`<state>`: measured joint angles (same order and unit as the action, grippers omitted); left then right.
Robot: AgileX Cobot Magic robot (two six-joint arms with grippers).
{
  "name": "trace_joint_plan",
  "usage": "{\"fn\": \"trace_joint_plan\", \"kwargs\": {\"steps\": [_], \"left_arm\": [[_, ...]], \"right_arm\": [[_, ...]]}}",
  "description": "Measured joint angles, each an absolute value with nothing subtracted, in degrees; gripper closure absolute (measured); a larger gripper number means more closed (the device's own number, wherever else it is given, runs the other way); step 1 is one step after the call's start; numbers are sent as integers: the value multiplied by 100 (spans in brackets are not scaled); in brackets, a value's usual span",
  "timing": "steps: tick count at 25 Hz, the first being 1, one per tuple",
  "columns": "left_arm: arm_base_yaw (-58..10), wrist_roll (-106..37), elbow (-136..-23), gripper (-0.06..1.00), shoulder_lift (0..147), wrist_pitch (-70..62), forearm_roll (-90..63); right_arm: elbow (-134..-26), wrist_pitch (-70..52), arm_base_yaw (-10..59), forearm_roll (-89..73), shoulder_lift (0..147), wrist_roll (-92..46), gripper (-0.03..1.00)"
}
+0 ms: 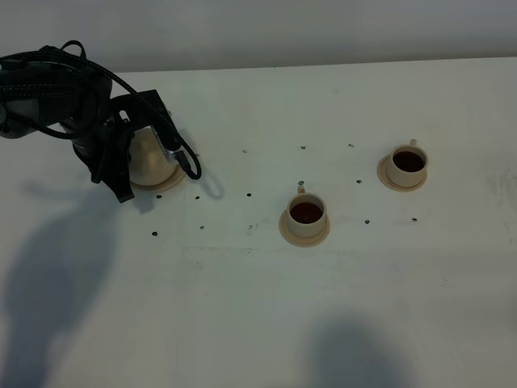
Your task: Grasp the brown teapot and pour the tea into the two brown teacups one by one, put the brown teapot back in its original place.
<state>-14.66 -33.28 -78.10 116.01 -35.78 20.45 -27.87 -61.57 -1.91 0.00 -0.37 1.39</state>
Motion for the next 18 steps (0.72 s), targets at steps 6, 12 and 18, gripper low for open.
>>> {"fn": "trace_joint_plan", "kwargs": {"steps": [6,12,18], "left_arm": [[-1466,-3286,-7810,50,11620,-3549,2019],[-1466,-3238,-7810,48,11624,-3549,2019],[-1466,-3237,-7810,48,11493,-3649,2019]], "right_arm": [[-2787,-6157,-191,0,-37,139,99],[-2787,-6157,-191,0,-37,139,99],[-2787,-6157,-191,0,-37,139,99]]}}
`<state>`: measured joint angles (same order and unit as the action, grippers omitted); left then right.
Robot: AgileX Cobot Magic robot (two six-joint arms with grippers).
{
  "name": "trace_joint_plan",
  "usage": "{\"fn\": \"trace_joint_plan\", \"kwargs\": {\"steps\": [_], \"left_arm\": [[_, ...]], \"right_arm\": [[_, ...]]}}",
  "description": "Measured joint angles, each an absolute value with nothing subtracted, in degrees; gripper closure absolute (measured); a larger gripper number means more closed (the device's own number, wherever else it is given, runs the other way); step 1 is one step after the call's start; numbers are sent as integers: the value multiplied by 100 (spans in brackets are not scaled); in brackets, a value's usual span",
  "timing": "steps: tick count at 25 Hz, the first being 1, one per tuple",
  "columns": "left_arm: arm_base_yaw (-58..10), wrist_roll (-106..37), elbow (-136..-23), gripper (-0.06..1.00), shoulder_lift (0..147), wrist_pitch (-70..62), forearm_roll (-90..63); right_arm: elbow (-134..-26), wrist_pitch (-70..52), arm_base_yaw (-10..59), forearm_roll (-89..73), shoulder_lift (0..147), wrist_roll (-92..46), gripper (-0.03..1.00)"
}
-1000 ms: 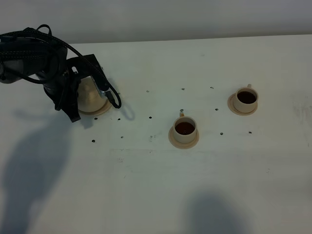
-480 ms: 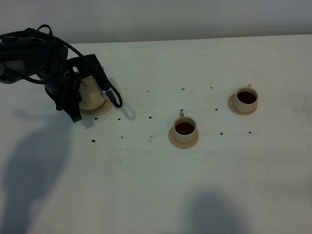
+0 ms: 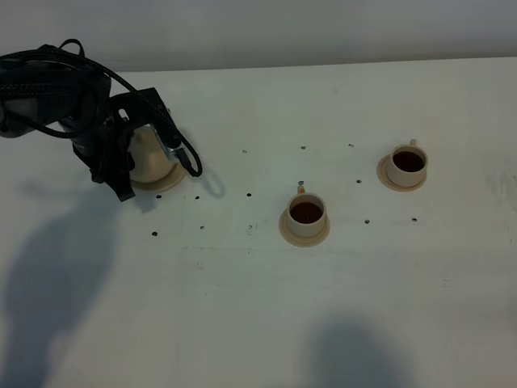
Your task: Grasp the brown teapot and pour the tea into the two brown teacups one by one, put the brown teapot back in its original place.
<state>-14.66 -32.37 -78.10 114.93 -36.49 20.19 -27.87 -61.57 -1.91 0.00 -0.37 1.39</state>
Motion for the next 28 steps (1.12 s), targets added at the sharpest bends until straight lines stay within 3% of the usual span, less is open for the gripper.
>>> {"fn": "trace_joint_plan", "kwargs": {"steps": [11,28], "left_arm": [[-1466,-3285,-7810,48,9747,-4192,2395],[-1466,-2963,-7810,59,6637,-5460,2336]], "right_arm": [[-2787,-6157,-191,0,-37,139,99],[-2787,-6157,-191,0,-37,139,99]]}}
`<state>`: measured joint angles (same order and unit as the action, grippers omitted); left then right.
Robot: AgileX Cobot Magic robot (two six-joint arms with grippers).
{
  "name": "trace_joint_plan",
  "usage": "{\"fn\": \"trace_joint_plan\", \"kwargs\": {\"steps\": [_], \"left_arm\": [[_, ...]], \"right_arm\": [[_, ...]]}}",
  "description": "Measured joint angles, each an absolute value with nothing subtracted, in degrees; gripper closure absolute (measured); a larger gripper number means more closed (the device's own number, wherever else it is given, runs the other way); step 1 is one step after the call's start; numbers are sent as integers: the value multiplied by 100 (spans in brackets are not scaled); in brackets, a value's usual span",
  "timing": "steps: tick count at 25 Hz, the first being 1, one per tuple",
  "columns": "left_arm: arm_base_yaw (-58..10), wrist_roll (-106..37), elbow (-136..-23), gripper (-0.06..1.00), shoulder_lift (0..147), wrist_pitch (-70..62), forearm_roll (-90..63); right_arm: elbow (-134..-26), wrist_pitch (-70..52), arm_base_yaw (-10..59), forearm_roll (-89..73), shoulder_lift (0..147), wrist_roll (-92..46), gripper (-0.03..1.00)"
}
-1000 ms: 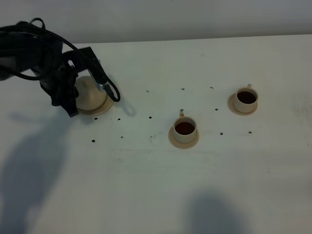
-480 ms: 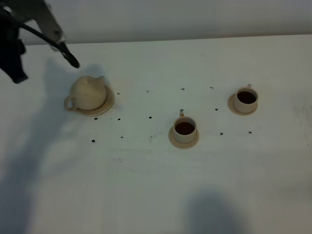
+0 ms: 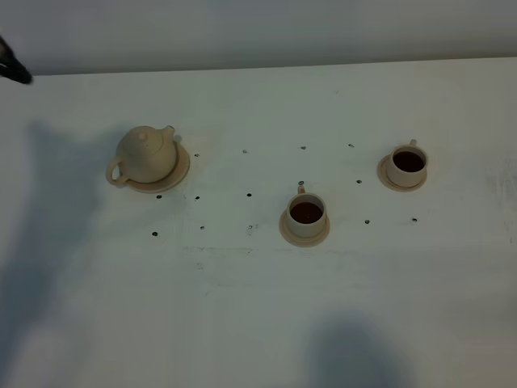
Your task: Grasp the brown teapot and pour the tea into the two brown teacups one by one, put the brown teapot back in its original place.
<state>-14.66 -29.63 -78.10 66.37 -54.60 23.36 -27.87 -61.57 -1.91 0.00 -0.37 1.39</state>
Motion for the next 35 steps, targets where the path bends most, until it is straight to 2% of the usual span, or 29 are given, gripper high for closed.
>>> {"fn": "trace_joint_plan", "kwargs": {"steps": [11,20,23,28,35], "left_arm": [[-1466,-2437,-7810,59,5292,-5603,1154],[-1461,-1565,-7810,59,4613,-6455,909],[-1147,-1370,-7810,59,4262,-6562,556],[-33,-1540,-7780,59,3550,-6619,85],[130,-1554,-6578,59,2477,-6667,-633]], "right_arm": [[-2787,-6157,-191,0,-37,139,99],[-2787,-6157,-191,0,-37,139,99],[-2787,-6157,-191,0,-37,139,99],[-2787,-6157,-191,0,-37,139,99],[-2787,-6157,-191,0,-37,139,99]]}}
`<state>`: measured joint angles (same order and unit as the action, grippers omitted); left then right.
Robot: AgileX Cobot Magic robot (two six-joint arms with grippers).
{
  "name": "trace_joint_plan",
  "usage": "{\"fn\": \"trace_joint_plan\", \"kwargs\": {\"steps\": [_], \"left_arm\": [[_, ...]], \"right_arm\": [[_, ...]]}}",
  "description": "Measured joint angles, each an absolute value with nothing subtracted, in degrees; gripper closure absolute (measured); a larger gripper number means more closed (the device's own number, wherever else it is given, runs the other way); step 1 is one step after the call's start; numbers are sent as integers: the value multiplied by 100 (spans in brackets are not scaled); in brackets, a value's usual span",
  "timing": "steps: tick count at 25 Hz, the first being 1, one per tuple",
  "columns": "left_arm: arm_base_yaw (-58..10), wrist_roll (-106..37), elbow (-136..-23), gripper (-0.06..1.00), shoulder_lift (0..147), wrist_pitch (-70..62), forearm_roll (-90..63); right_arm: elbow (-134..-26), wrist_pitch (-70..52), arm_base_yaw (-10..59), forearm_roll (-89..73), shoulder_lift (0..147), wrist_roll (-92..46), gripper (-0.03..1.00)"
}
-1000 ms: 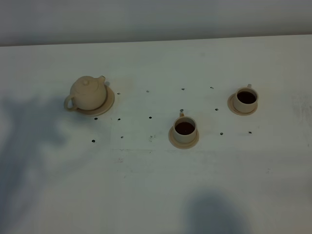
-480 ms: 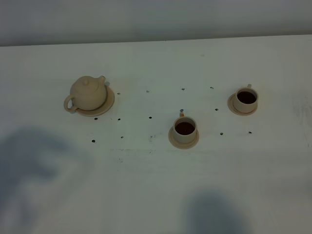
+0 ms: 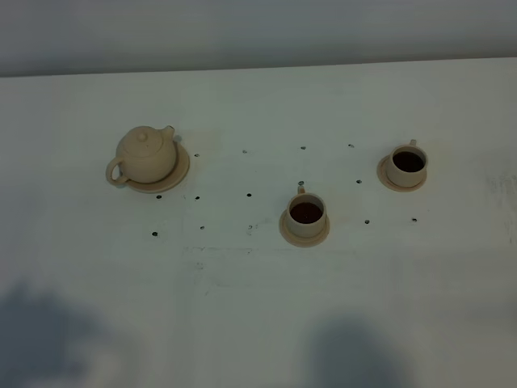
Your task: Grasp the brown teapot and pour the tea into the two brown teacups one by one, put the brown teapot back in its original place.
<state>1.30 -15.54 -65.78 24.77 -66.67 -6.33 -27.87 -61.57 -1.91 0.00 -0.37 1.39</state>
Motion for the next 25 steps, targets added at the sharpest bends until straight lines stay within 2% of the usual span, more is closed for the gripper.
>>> {"fn": "trace_joint_plan", "kwargs": {"steps": [7,13,25], "left_arm": [[130,-1422,-4751,59,1478,-6287,-764],[130,-1372,-3641,59,1079,-5881,-826],[130,-1275,-3021,65,629,-6051,-957]], "right_arm": [[-2787,-6157,-191,0,-37,139,99],[-2787,-6157,-191,0,-37,139,99],[-2787,-6157,-191,0,-37,139,99]]}}
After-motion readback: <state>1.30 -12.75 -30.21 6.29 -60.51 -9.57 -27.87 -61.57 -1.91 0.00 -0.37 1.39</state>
